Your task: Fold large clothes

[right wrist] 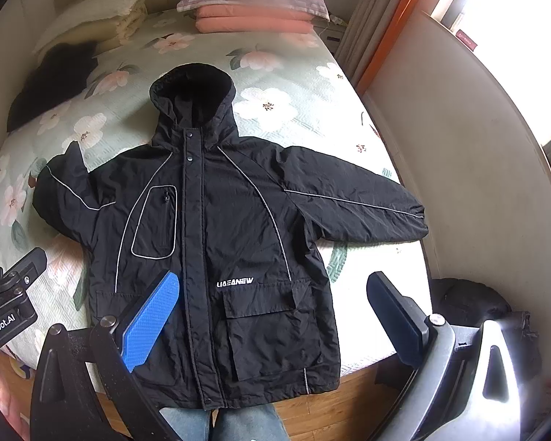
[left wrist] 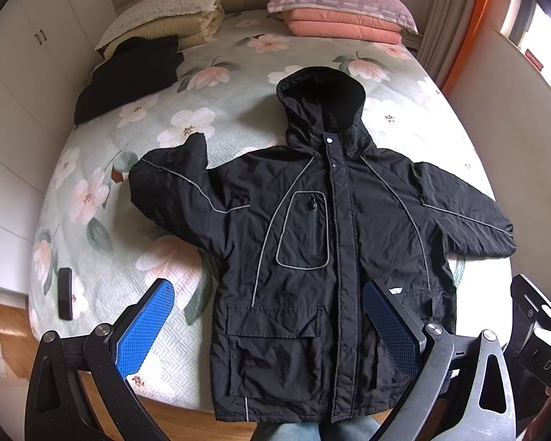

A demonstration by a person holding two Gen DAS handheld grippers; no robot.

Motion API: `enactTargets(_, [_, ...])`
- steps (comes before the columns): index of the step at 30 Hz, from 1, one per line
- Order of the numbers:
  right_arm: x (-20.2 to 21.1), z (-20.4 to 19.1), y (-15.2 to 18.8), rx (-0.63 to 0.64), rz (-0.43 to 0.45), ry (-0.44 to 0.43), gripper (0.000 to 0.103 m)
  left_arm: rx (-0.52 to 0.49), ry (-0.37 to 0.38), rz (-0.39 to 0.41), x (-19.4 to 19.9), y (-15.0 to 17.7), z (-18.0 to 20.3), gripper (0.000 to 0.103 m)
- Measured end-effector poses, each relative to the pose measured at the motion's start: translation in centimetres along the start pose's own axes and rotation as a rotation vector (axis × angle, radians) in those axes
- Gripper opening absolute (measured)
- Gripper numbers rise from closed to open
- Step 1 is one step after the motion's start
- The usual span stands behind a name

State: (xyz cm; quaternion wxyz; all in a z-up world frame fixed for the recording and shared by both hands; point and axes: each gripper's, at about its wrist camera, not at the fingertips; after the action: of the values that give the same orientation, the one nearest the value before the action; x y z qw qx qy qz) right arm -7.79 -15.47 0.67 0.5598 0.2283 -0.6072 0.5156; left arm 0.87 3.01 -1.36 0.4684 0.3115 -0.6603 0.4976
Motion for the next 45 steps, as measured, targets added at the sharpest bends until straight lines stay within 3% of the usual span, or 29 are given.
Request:
enactTargets(18, [-1.0, -2.3, -0.4, -0.014, -0.020, 0.020, 0.102, -0.045, 0.001, -0.004, -1.9, -0.7, -1.4, 0.103])
enactTargets(30, [-3.6, 1.2, -1.3, 0.004, -0.044, -0.012, 0.102, -0.054, -0.024, -0.009, -2.5, -1.3, 2.8, 0.103])
enactTargets(36, [-6.6, 7.0, -2.2, 0.001, -0.070, -0.058, 0.102, -0.026, -0.042, -0.023, -3.1, -1.6, 8.4, 0.103])
enactTargets(39, [-8.9, 11.8, -2.2, -0.048, -0.075, -0.081, 0.102, -0.026, -0.018, -0.034, -4.1, -1.7, 12.2, 0.103])
enactTargets(43, [-13.2, 19.9, -1.7, -0.164, -0.029, -0.193, 0.102, -0.031, -0.021, -0.019, -6.3, -1.9, 18.2, 0.103])
enactTargets(45, [-15.8, 24.0, -1.5, -0.213, -0.009, -0.174, 0.102, -0.025, -0.021, -0.015, -7.6, -1.9, 20.4, 0.103])
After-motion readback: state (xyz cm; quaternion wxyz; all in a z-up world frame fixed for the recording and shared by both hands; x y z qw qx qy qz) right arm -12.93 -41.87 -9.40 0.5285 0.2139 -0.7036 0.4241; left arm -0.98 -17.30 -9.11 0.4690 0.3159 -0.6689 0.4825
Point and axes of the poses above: each gripper's, at about its wrist camera, not at the fingertips, and x roughly against the way its jaws point, z to its right, y to its underside, and after that the axes turned 1 degree about -x, right-handed
